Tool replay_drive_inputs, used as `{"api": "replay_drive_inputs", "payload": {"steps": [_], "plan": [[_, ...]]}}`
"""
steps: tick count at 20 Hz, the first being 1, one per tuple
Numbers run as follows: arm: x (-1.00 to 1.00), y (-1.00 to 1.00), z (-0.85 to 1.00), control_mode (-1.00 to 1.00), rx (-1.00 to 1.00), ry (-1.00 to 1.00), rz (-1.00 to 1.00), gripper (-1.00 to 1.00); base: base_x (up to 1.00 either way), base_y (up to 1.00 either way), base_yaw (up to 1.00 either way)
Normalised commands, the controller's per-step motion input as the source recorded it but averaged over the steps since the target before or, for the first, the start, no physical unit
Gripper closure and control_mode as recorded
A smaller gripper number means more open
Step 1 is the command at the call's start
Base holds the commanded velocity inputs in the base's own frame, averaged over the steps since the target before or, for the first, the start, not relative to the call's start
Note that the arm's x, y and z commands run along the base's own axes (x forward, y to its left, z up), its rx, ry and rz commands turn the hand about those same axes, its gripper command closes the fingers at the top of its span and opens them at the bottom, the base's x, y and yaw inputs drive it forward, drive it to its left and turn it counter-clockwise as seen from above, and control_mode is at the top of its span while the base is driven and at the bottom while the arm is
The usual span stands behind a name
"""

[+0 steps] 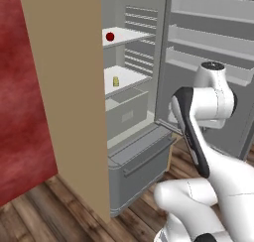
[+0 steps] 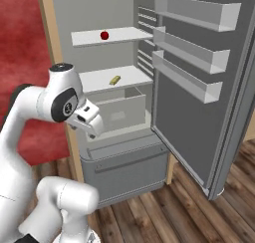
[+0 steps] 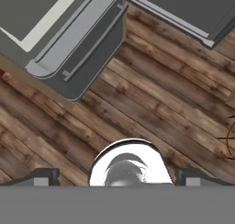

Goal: Retrieve the butter from the fridge and place it on a plate on the dining table. Then retrieve the butter knife by the fridge and place it near the plate.

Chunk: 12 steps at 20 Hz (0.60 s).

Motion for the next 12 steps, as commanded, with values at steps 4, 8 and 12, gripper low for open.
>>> {"api": "replay_drive_inputs", "payload": {"steps": [4, 8, 12], "plan": [[-0.53, 0.03, -0.08, -1.00, -0.02, 0.00, 0.07, -1.00, 0.00, 0.00, 0.00], [-0.15, 0.01, -0.08, -1.00, -0.01, 0.06, 0.06, -1.00, 0.00, 0.00, 0.00], [0.00, 0.00, 0.00, -1.00, 0.00, 0.00, 0.00, -1.00, 0.00, 0.00, 0.00]]}}
